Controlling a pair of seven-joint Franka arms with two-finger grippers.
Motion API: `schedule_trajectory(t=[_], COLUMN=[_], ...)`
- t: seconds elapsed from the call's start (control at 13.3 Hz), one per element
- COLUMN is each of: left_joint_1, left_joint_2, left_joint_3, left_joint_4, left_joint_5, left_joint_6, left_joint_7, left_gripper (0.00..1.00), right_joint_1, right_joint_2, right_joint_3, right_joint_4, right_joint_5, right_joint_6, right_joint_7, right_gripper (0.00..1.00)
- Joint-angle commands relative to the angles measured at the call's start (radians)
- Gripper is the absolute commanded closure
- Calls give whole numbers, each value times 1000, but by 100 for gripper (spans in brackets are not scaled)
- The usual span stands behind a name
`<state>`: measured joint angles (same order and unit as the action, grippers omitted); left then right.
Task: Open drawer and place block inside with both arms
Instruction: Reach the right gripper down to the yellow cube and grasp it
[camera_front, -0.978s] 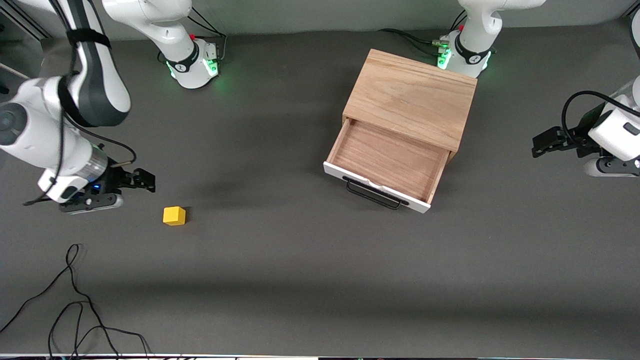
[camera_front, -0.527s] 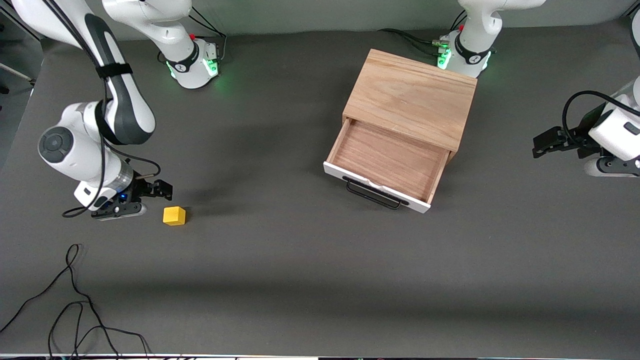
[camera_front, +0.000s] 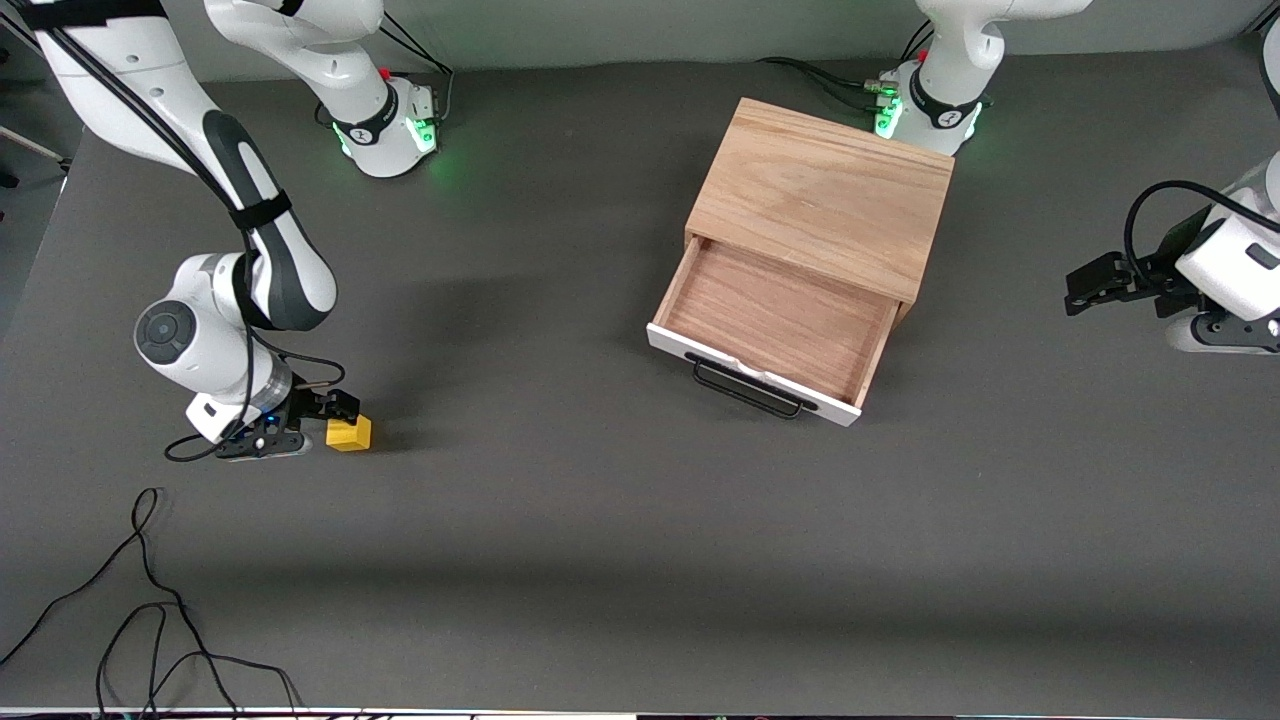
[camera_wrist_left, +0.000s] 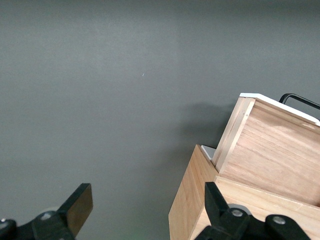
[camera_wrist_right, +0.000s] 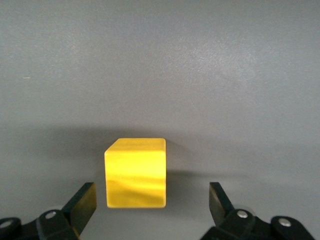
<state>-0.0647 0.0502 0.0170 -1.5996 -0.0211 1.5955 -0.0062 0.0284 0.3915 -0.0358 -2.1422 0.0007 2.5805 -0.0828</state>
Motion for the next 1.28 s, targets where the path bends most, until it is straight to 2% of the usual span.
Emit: schedule_trajectory(t=[0.0, 0.3, 0.38, 0.6, 0.68, 0.83, 0.9, 1.2], left_joint_1=[2, 2, 2, 2, 3, 2, 2, 0], left_joint_2=[-29, -30, -32, -33, -32, -33, -30, -23], left_joint_3=[-3, -2, -2, -2, 0, 1, 1, 1], left_joint_4=[-25, -22, -23, -23, -23, -23, -20, -7], left_joint_5=[12, 12, 13, 13, 13, 13, 13, 13], left_joint_6=[3, 1, -2, -5, -6, -12, -14, -12], left_joint_7=[18, 20, 23, 43, 66, 74, 63, 63], left_gripper=[0, 0, 0, 0, 0, 0, 0, 0], right_joint_1=[2, 5, 7, 10, 12, 12, 12, 15], right_joint_2=[30, 33, 33, 27, 27, 24, 21, -13], right_joint_3=[0, 0, 0, 2, 5, 8, 8, 8], right_joint_4=[-16, -21, -21, -15, -12, 1, 16, 149], right_joint_5=[4, 4, 4, 2, 2, 2, 4, 4], right_joint_6=[67, 79, 78, 69, 67, 52, 18, -237], right_joint_7=[11, 12, 9, 0, 3, 8, 11, 15], right_gripper=[0, 0, 7, 58, 71, 89, 95, 95])
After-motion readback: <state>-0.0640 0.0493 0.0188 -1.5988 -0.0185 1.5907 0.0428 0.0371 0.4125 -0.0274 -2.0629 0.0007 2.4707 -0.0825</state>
